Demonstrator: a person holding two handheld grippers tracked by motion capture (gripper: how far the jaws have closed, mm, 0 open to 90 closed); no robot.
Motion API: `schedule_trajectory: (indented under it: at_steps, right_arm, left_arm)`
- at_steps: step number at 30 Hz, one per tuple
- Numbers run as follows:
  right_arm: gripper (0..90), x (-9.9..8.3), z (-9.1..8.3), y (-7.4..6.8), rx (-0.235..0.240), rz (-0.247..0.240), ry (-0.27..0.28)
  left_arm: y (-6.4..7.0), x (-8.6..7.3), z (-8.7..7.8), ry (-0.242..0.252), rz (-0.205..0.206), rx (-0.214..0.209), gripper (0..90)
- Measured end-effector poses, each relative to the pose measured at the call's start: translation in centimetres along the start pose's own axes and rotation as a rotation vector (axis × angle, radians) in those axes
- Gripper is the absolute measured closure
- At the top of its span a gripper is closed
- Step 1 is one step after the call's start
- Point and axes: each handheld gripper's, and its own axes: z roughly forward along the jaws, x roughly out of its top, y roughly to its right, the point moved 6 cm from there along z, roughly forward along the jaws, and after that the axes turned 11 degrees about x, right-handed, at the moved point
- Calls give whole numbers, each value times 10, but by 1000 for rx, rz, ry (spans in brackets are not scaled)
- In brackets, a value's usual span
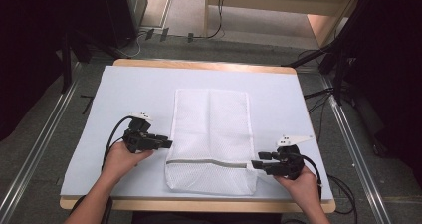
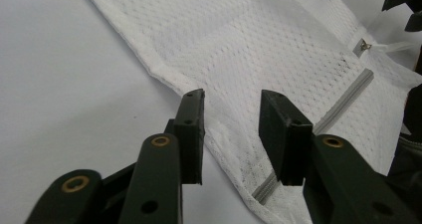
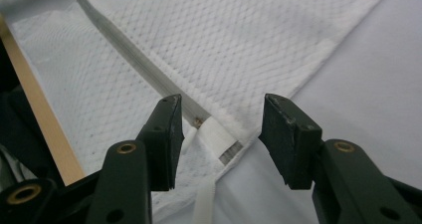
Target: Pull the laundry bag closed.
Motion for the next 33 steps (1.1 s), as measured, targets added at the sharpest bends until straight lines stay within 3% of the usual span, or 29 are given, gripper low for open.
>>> schedule_trajectory:
  at_steps: [5, 10, 13, 24, 33]
  right_arm:
    - [506, 1, -15, 12, -33, -14, 68]
    - [485, 1, -26, 25, -83, -2, 91]
    - [476, -1, -32, 33, -110, 5, 108]
    - [386, -3, -40, 51, -178, 29, 136]
    - [336, -5, -39, 57, -205, 22, 133]
  left_arm:
    - [-3, 1, -6, 15, 12, 21, 574]
    - [-10, 0, -14, 57, 27, 65, 497]
    - [-16, -2, -17, 60, 6, 71, 455]
    - [-31, -10, -15, 13, -47, 94, 398]
    - [-32, -11, -14, -3, -66, 85, 396]
